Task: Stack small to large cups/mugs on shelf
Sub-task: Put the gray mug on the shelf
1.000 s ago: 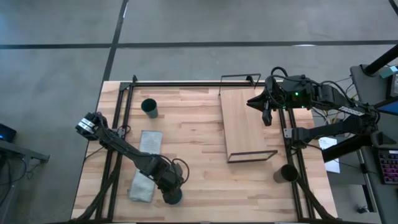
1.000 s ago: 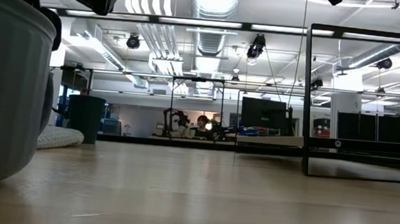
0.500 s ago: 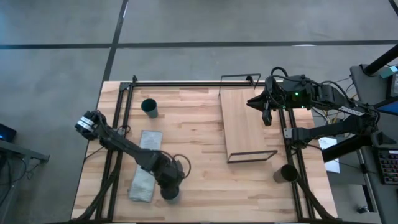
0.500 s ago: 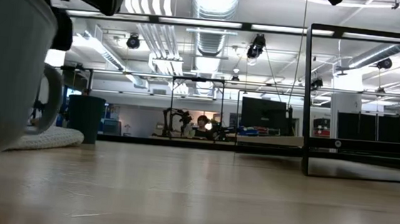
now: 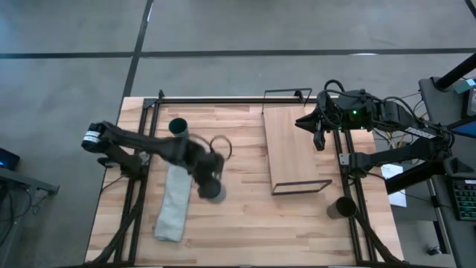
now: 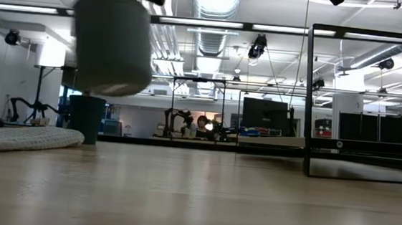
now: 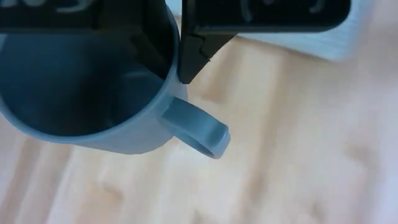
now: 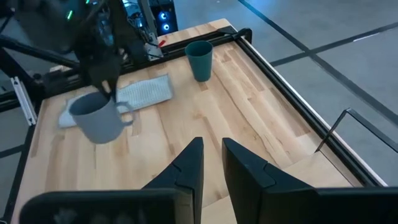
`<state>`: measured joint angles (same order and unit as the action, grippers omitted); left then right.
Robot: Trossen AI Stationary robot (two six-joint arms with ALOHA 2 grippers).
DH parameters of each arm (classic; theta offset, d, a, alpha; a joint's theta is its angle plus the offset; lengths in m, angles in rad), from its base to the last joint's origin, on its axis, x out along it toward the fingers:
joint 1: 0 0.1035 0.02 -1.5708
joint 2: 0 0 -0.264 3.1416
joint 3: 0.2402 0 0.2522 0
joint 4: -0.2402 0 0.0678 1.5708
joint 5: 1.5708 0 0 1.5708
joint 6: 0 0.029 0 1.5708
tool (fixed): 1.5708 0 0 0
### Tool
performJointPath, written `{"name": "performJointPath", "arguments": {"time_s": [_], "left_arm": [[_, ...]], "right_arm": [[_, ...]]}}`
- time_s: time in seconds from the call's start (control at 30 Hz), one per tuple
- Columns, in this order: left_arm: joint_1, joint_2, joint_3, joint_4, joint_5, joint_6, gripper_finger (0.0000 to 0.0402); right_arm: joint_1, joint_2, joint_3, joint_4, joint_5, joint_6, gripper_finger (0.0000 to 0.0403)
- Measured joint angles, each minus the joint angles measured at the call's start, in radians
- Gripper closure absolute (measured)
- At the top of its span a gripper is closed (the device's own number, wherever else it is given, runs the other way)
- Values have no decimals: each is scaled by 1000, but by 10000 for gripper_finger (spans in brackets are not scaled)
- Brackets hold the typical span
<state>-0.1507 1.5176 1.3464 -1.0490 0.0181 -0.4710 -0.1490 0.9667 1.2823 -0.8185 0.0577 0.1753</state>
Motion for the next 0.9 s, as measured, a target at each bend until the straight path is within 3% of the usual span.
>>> {"name": "performJointPath", "arguments": {"time_s": [0.23,0.5,0.77,0.9], "left_arm": [[172,19,173,4,-107,336,401],[357,118,399,31,-106,597,401],[443,291,628,45,-102,802,402],[452,389,742,65,-70,879,402]], "right_arm": [[0,-4,0,0,139,0,349],[0,-15,0,-13,245,69,349],[0,-16,0,-93,497,214,349],[-1,-15,0,-143,549,287,349]]}}
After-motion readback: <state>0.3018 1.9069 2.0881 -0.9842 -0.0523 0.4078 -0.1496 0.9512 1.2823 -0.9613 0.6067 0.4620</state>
